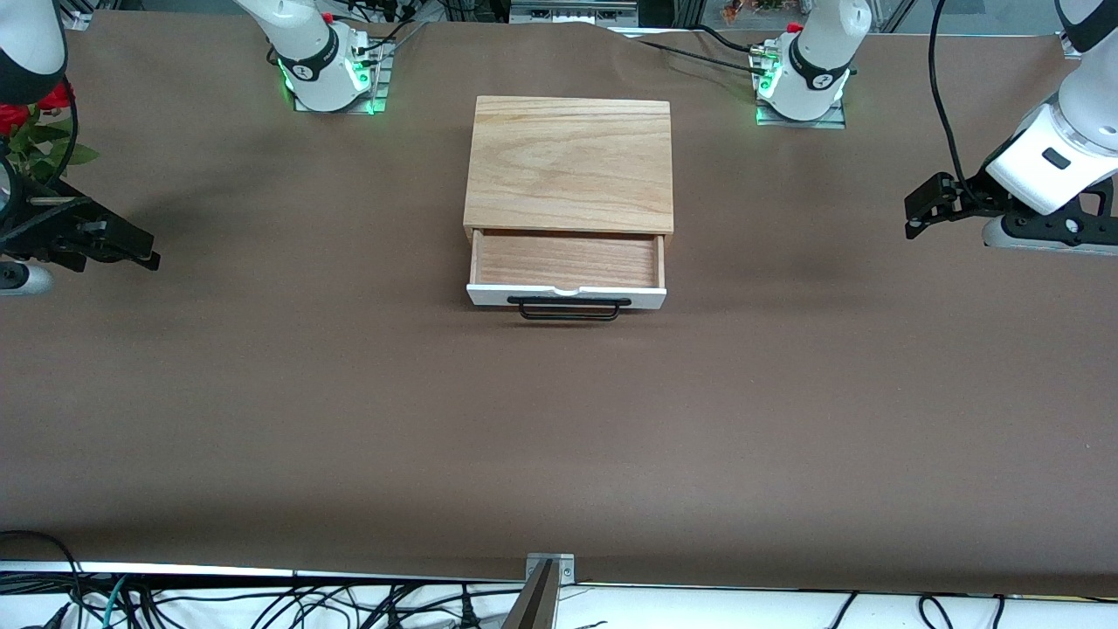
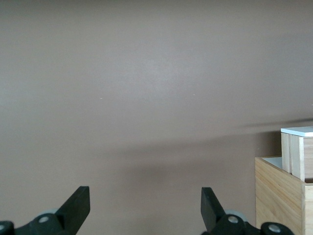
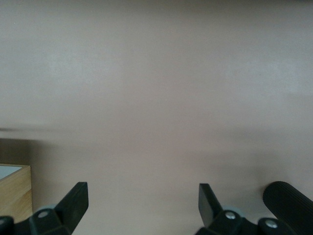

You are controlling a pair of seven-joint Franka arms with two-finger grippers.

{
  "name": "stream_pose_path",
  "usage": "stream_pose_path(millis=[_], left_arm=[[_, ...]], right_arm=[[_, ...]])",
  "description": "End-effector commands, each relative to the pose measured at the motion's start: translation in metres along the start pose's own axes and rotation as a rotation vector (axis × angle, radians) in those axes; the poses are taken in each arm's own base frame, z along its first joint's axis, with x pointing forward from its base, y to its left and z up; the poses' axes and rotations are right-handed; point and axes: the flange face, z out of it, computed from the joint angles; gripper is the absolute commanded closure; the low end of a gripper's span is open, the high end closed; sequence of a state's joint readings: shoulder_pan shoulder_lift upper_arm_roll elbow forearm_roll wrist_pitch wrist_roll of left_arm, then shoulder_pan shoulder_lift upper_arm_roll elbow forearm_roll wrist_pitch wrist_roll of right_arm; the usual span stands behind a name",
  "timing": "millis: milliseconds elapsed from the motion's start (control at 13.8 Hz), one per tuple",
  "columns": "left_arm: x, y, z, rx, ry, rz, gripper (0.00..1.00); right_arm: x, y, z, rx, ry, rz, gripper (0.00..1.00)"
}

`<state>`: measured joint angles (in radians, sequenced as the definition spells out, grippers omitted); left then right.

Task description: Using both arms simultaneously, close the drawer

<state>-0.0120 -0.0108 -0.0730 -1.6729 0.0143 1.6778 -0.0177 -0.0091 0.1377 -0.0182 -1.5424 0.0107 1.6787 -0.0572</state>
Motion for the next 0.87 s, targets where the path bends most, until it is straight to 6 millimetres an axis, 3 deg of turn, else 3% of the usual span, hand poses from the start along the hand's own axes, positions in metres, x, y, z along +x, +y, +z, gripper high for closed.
stream_pose_path(millis=[0, 795], left_arm=[[-0.0021, -0.0008, -0.0041, -0.019, 0.013, 0.013, 0.00], [-0.0023, -0.0008, -0.0040, -0.019, 0.012, 0.013, 0.00]], right_arm=[[0.0018, 0.0007, -0.0058, -0.004, 0.001, -0.014, 0.00], [0.0025, -0.0065, -0.0010, 0.006, -0.008, -0.014, 0.00]])
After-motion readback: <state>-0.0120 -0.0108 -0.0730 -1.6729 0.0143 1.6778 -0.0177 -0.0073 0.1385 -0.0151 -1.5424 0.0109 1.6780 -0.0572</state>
